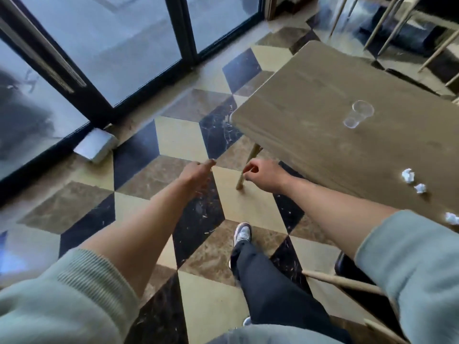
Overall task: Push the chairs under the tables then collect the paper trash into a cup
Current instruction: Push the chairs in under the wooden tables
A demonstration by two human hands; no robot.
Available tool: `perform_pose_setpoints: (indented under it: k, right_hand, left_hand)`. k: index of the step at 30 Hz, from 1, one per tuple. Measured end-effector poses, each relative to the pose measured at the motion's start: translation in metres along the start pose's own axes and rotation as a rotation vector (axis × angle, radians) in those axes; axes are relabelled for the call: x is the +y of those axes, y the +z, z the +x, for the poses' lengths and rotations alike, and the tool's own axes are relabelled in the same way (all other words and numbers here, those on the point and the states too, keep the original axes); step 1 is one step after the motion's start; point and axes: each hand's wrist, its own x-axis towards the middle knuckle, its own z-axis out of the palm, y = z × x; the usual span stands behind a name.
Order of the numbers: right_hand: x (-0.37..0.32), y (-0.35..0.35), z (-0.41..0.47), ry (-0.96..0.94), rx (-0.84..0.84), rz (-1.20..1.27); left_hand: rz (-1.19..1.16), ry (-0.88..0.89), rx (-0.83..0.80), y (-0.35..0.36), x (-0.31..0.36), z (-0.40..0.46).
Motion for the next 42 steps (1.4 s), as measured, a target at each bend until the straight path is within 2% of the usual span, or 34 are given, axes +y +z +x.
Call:
perform_pose_setpoints:
  k: [4, 9, 12, 14, 17, 19, 22, 26, 30, 39, 42]
  right_hand:
    - [-0.041, -0.014, 0.123, -0.037, 0.040, 0.023]
    - [-0.092, -0.051, 0.258, -0.015, -0.020, 0.025]
    - [-0.120, -0.085, 0.338, 0.049, 0.006, 0.051]
    - [-0.125, -0.099, 0.367, 0.077, 0.019, 0.050]
    - [-0.134, -0.131, 0.457, 0.156, 0.062, 0.083]
    - [-0.135, -0.148, 0.480, 0.171, 0.091, 0.075]
    - [-0.133, -0.189, 0.531, 0.306, 0.225, 0.125]
    - [-0.113, -0.251, 0.556, 0.461, 0.323, 0.218]
    - [-0.062, -0.317, 0.576, 0.595, 0.518, 0.375]
    - [0.102, -0.493, 0.640, 0.788, 0.847, 0.683]
    - [0.133, -0.546, 0.643, 0.829, 0.859, 0.763]
  left_hand:
    - [-0.034, -0.032, 0.029, -0.058, 0.050, 0.078]
    - [-0.155, -0.129, 0.086, -0.143, 0.113, 0.173]
    - [-0.154, -0.144, 0.050, -0.191, 0.158, 0.234]
    - [-0.145, -0.124, 0.053, -0.206, 0.175, 0.267]
    - [-0.070, -0.116, -0.011, -0.238, 0.239, 0.365]
    - [-0.025, -0.077, -0.008, -0.243, 0.262, 0.402]
    - [0.086, -0.020, -0.142, -0.244, 0.336, 0.478]
    - [0.240, 0.018, -0.337, -0.211, 0.448, 0.542]
    - [0.368, 0.081, -0.514, -0.126, 0.554, 0.602]
    - [0.633, 0.193, -0.712, 0.095, 0.758, 0.710]
    - [0.719, 0.183, -0.761, 0.159, 0.819, 0.723]
